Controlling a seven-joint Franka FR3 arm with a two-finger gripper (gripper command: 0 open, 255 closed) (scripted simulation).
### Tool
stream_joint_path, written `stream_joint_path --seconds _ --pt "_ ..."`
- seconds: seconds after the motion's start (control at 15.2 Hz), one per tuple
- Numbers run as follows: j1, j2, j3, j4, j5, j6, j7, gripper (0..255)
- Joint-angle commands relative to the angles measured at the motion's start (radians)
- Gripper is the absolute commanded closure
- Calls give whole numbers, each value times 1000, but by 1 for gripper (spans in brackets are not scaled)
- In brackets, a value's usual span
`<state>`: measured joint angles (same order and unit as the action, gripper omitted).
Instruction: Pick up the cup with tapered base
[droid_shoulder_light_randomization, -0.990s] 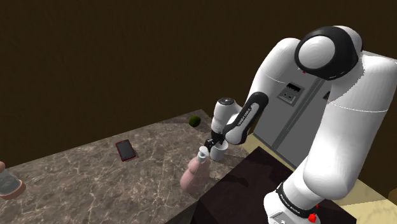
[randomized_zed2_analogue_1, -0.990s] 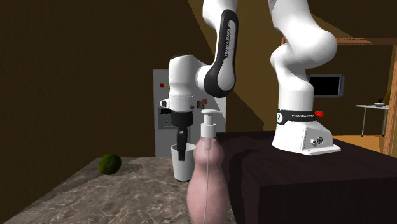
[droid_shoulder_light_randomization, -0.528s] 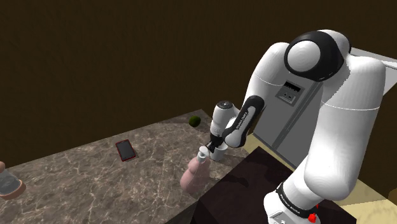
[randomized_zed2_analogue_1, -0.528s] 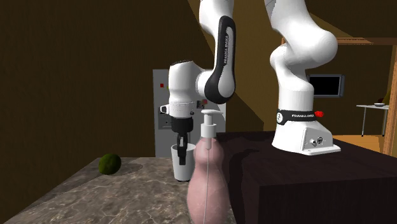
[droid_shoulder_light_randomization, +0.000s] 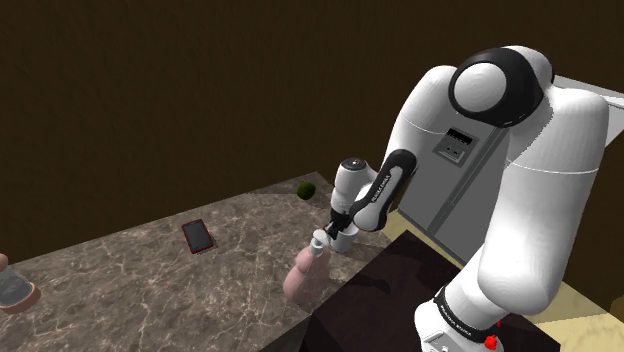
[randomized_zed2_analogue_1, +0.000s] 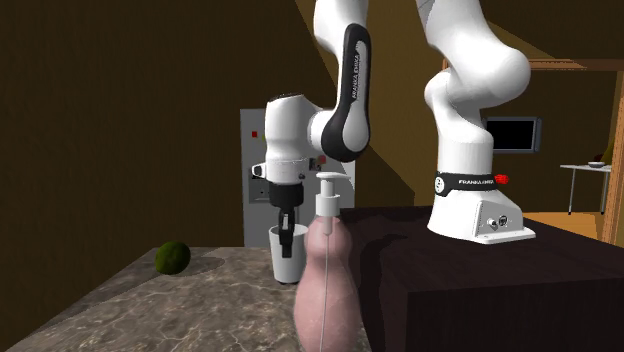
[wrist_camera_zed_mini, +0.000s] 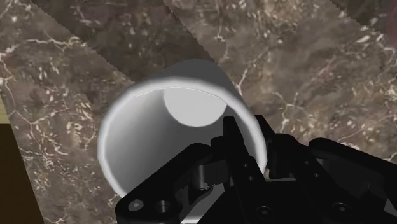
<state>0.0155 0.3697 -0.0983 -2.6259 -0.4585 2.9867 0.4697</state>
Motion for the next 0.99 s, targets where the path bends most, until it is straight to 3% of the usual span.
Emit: stream_joint_path --seconds 0.0,0.92 --pt "-13 -27 15 -7 11 -21 -13 255" --pt "-82 -266 113 -60 155 -206 -145 255"
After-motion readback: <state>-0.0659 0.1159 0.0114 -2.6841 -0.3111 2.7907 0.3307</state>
